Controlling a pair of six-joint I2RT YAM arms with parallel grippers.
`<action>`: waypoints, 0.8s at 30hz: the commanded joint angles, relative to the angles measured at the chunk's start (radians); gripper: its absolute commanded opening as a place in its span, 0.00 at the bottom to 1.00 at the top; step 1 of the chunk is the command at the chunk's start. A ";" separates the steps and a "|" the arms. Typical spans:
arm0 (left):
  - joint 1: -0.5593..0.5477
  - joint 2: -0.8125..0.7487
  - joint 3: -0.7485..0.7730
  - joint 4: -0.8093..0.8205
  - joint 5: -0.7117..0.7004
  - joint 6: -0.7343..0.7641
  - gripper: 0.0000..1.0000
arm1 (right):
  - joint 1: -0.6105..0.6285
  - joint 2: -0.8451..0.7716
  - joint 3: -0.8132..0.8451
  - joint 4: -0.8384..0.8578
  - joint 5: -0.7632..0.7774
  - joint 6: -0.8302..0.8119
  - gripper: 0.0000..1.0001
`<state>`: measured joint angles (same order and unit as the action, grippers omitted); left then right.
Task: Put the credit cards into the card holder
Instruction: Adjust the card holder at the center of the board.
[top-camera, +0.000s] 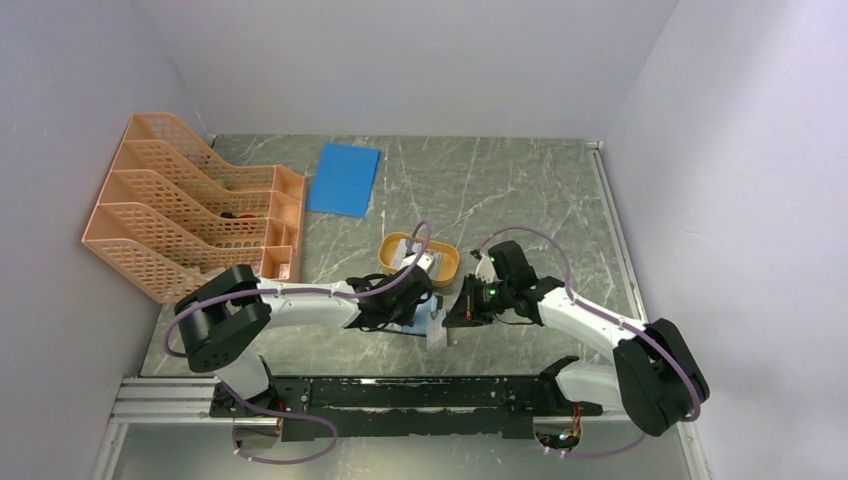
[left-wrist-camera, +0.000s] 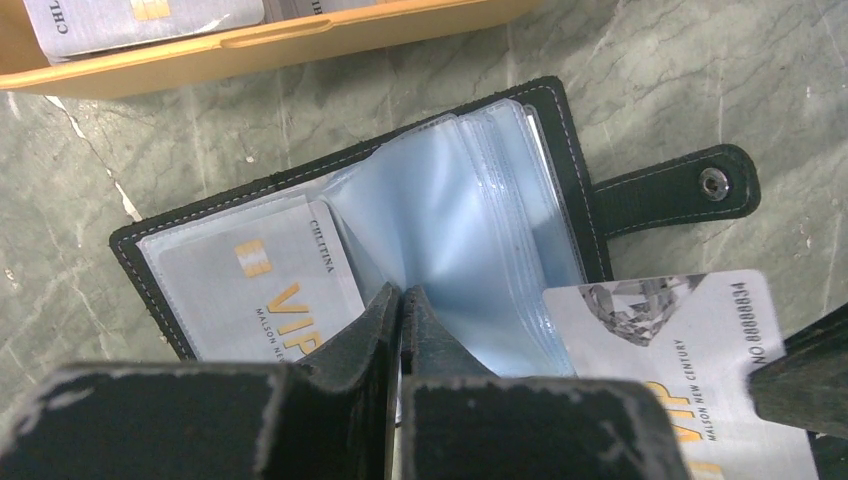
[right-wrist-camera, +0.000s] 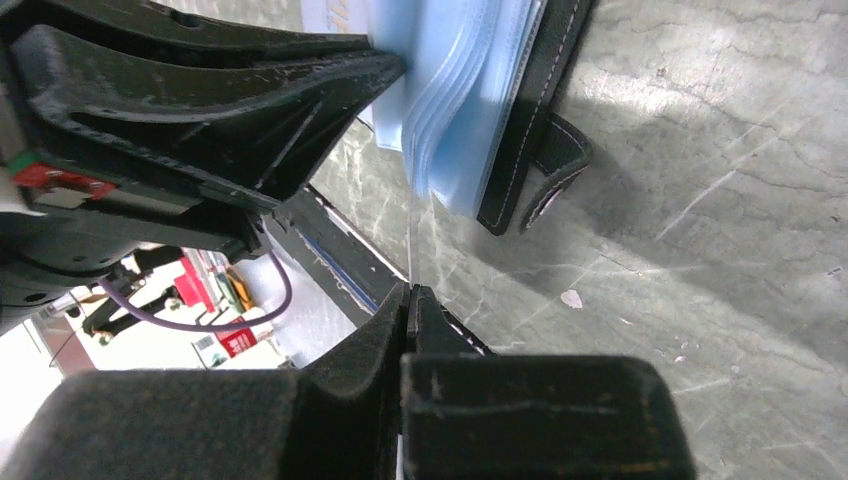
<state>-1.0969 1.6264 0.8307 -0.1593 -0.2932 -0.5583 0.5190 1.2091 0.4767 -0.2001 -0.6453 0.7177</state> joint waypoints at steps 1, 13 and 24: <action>-0.013 -0.016 -0.028 -0.029 0.013 -0.013 0.05 | 0.009 -0.058 0.051 -0.048 0.054 -0.006 0.00; -0.012 -0.025 -0.033 -0.032 0.006 -0.018 0.05 | 0.038 0.017 0.036 0.008 0.010 0.006 0.00; -0.013 -0.026 -0.031 -0.034 0.008 -0.022 0.05 | 0.040 0.058 0.010 0.029 0.013 0.008 0.00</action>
<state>-1.0969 1.6176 0.8211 -0.1566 -0.2928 -0.5701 0.5529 1.2568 0.5026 -0.1947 -0.6216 0.7216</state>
